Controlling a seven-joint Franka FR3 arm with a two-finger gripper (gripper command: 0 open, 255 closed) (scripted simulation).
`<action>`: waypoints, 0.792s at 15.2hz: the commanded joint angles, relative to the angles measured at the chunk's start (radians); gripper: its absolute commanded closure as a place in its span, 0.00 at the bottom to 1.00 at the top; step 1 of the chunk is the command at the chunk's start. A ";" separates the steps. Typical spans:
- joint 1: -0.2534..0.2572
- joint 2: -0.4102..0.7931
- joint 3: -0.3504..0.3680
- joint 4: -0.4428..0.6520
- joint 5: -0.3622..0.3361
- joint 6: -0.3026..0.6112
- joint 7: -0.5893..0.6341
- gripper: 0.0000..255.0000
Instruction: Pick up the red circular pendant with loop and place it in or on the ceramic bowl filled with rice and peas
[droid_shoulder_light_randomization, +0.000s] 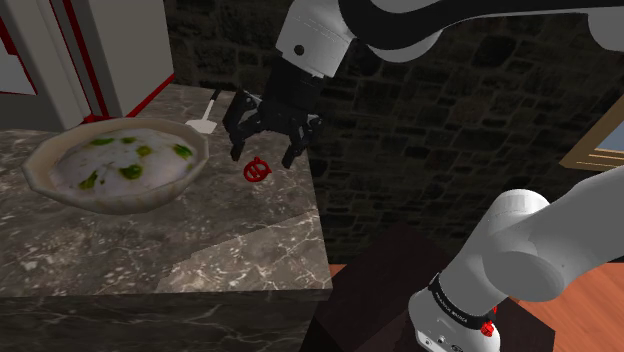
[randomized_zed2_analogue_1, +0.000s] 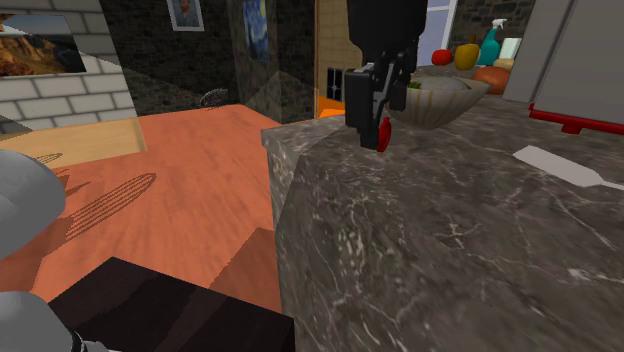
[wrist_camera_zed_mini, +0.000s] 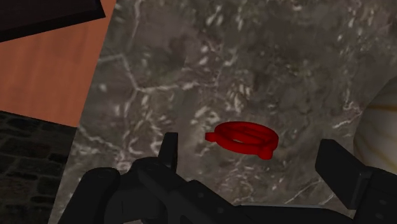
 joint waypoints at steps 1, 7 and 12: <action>0.002 0.012 0.010 -0.018 0.005 0.032 -0.002 0.00; 0.002 0.016 0.012 -0.022 0.006 0.040 -0.002 0.00; 0.002 0.016 0.012 -0.022 0.006 0.040 -0.002 1.00</action>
